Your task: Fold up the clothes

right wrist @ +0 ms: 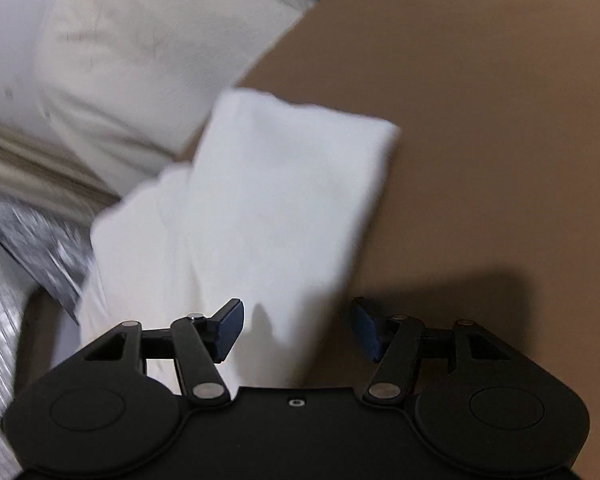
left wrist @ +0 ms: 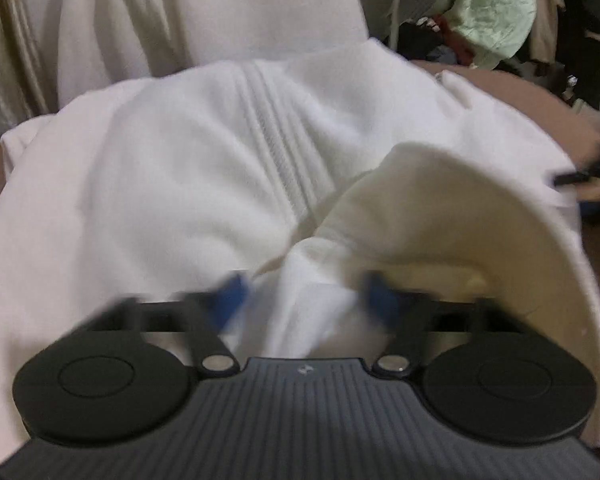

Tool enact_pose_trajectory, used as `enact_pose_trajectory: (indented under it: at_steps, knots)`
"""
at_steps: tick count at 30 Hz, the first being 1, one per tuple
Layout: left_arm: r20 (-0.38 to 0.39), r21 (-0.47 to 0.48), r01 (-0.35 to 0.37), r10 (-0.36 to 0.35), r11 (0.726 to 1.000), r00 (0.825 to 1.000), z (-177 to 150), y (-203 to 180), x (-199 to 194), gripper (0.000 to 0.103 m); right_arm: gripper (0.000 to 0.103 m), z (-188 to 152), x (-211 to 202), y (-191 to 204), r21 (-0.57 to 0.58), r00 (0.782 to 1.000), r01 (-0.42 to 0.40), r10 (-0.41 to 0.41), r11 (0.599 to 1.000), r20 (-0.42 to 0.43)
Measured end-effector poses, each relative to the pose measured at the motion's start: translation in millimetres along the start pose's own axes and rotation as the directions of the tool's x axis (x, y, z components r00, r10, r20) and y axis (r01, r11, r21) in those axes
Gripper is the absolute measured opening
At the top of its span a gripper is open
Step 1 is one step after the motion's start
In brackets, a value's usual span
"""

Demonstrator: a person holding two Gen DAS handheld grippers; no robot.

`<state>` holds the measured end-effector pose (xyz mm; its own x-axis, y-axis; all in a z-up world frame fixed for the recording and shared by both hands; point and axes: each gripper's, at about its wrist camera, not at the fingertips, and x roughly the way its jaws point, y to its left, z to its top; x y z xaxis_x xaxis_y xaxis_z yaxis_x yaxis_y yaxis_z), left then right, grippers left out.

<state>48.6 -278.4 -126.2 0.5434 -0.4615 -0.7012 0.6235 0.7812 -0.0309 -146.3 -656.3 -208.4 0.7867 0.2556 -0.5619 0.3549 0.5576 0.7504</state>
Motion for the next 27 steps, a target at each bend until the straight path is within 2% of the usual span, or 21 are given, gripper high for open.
enact_pose_trajectory:
  at_steps: [1, 2, 3, 4, 5, 8, 10, 12, 15, 18, 19, 20, 23, 24, 25, 26, 27]
  knots:
    - [0.008, 0.0, 0.012, -0.012, 1.0, 1.0, 0, 2, -1, 0.009, 0.065, 7, 9, 3, 0.003, 0.999, -0.018, 0.018, 1.0, 0.037]
    - [0.02, 0.002, 0.021, -0.021, 1.0, 1.0, 0, 4, -2, 0.009, 0.055, 14, 15, 9, -0.009, 0.997, -0.014, 0.015, 1.0, 0.077]
    - [0.044, 0.008, 0.022, -0.023, 1.0, 0.999, -1, 6, -5, 0.009, 0.039, 24, 20, 18, -0.04, 0.993, 0.01, -0.005, 0.999, 0.114]
    - [0.065, 0.009, 0.018, -0.018, 1.0, 0.998, -1, 7, -9, 0.009, 0.011, 33, 21, 32, -0.087, 0.988, 0.048, -0.035, 0.995, 0.147]
    - [0.076, 0.001, 0.018, -0.018, 1.0, 0.997, -3, 8, -13, 0.009, 0.011, 41, 21, 46, -0.133, 0.981, 0.088, -0.063, 0.987, 0.181]
    - [0.109, -0.02, 0.023, -0.021, 1.0, 0.994, -8, 10, -26, 0.008, 0.01, 50, -11, 93, -0.266, 0.94, 0.162, -0.066, 0.95, 0.334]
    - [0.161, -0.04, 0.078, -0.07, 0.996, 0.984, -9, 12, -38, 0.008, 0.009, 49, -47, 121, -0.326, 0.906, 0.195, -0.043, 0.925, 0.422]
    - [0.238, -0.03, 0.13, -0.119, 0.991, 0.964, -8, 8, -53, 0.008, 0.008, 37, -84, 145, -0.383, 0.856, 0.274, -0.042, 0.882, 0.516]
    - [0.304, 0.033, 0.173, -0.175, 0.984, 0.936, -6, -8, -76, 0.008, 0.006, 12, -132, 176, -0.459, 0.762, 0.429, -0.039, 0.778, 0.646]
    - [0.295, 0.05, 0.241, -0.245, 0.969, 0.923, -6, -14, -83, 0.008, 0.006, -5, -162, 173, -0.369, 0.637, 0.56, -0.1, 0.741, 0.765]
    - [0.281, 0.062, 0.258, -0.265, 0.964, 0.922, -7, -16, -82, 0.008, 0.006, -3, -162, 162, -0.328, 0.629, 0.582, -0.157, 0.744, 0.761]
    - [0.248, 0.082, 0.261, -0.273, 0.962, 0.929, -7, -19, -76, 0.009, 0.006, 0, -162, 150, -0.287, 0.624, 0.603, -0.215, 0.744, 0.751]
    - [0.121, 0.096, 0.283, -0.294, 0.954, 0.948, -10, -25, -55, 0.013, 0.007, 7, -136, 102, -0.243, 0.707, 0.587, -0.343, 0.772, 0.619]
    - [0.089, 0.077, 0.316, -0.322, 0.946, 0.943, -11, -24, -48, 0.015, 0.007, 4, -128, 91, -0.231, 0.711, 0.596, -0.371, 0.769, 0.598]
    - [0.056, 0.057, 0.347, -0.35, 0.936, 0.935, -12, -22, -41, 0.029, 0.008, 1, -121, 80, -0.221, 0.712, 0.605, -0.397, 0.765, 0.579]
    - [0.024, 0.037, 0.377, -0.378, 0.925, 0.925, -13, -21, -34, 0.058, 0.009, 0, -115, 73, -0.218, 0.721, 0.601, -0.403, 0.769, 0.564]
    - [-0.007, 0.015, 0.406, -0.406, 0.914, 0.914, -15, -20, -27, 0.075, 0.011, -1, -109, 67, -0.216, 0.73, 0.594, -0.407, 0.775, 0.55]
